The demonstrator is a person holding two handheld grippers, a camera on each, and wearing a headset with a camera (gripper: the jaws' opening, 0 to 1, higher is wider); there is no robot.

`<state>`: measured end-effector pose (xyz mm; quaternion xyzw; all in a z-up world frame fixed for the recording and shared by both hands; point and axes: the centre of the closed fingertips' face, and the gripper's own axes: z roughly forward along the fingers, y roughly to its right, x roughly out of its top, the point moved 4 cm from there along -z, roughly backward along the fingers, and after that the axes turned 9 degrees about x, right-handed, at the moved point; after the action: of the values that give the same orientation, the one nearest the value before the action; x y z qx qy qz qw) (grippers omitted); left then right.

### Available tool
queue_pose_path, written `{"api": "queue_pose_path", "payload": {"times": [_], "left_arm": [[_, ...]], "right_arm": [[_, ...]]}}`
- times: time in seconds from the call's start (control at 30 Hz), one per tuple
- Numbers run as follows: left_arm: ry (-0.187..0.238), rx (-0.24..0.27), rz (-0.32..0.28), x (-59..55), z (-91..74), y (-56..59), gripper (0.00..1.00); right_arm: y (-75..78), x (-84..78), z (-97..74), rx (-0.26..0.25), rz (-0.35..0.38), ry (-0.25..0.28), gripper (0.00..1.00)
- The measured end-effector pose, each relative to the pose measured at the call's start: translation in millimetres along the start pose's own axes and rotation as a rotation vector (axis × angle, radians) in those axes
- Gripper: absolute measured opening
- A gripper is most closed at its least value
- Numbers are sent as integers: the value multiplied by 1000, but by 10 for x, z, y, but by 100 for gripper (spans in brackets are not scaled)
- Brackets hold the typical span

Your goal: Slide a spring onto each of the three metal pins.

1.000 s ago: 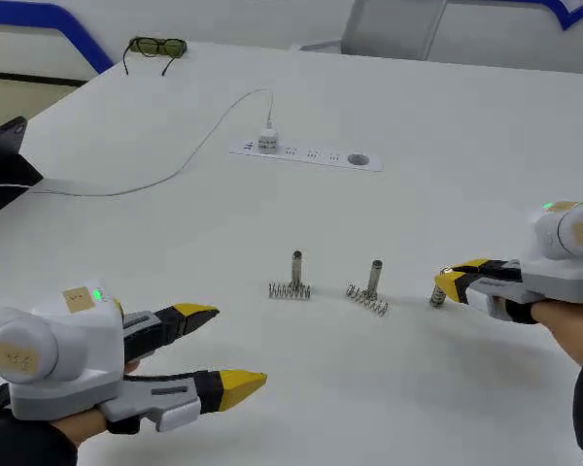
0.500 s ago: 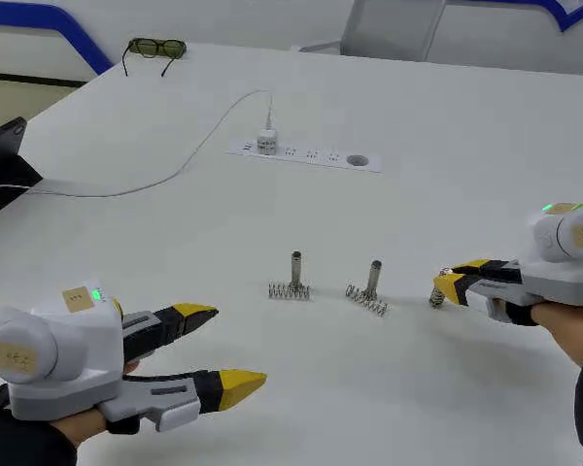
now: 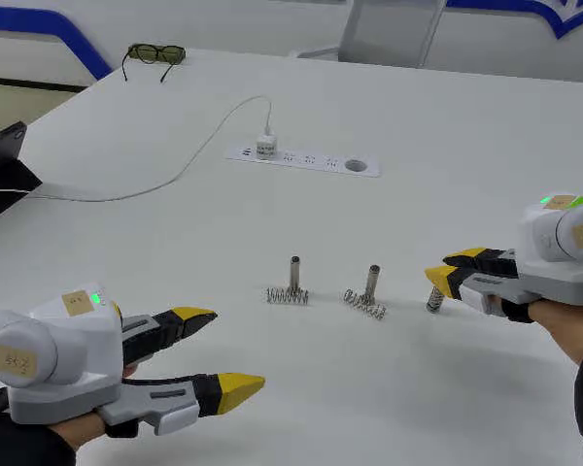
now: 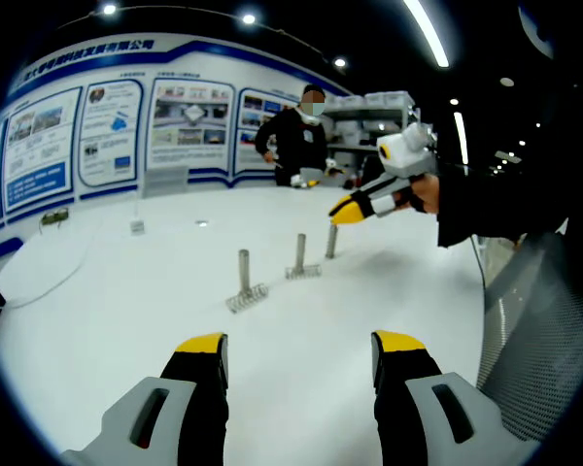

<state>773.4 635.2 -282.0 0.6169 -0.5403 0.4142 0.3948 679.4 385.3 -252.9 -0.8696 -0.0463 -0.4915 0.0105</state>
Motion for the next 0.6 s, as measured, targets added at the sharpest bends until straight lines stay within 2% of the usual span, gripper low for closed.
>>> {"api": "queue_pose_path", "payload": {"times": [0.6], "left_arm": [[-1, -5, 1, -16, 11, -19, 61]], "right_arm": [[-270, -65, 222, 88, -34, -44, 17]]}}
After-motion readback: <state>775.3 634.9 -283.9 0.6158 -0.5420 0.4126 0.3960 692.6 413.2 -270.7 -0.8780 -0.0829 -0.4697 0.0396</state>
